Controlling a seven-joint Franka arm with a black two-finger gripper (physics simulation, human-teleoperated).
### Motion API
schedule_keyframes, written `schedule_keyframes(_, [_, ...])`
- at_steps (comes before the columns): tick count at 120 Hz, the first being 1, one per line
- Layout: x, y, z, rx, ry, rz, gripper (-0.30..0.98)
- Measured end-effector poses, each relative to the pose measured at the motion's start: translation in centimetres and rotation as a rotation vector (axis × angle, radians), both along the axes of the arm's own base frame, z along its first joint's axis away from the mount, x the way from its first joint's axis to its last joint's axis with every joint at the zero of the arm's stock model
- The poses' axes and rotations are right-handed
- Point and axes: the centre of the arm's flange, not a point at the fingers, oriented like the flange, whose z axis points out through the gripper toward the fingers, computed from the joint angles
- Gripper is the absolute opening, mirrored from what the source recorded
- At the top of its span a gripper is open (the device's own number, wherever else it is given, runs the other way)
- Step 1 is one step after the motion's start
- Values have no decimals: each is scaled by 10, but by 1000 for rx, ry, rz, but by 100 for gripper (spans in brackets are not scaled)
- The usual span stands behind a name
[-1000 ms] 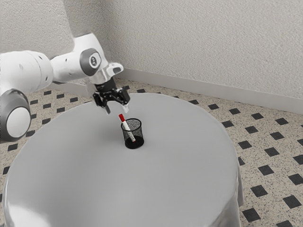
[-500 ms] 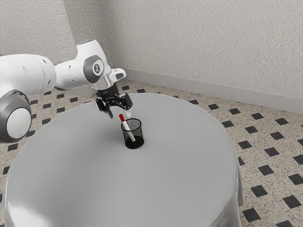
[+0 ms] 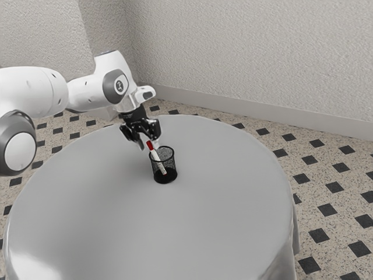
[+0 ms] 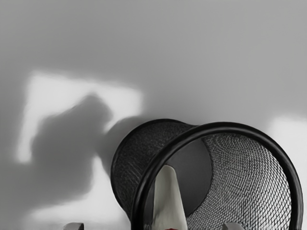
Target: Take the marker out of the pen holder and place it to the left of the pen holder.
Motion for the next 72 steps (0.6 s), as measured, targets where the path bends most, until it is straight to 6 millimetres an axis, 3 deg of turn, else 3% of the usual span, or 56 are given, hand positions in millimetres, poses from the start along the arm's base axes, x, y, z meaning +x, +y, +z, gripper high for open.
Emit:
schedule_keyframes(36, [1,0,2,1,-5,0,3])
schedule_keyframes(52, [2,0,7,5,-12,0,-3])
schedule_keyframes(72, [1,-9,34,12,-46,-11,-7])
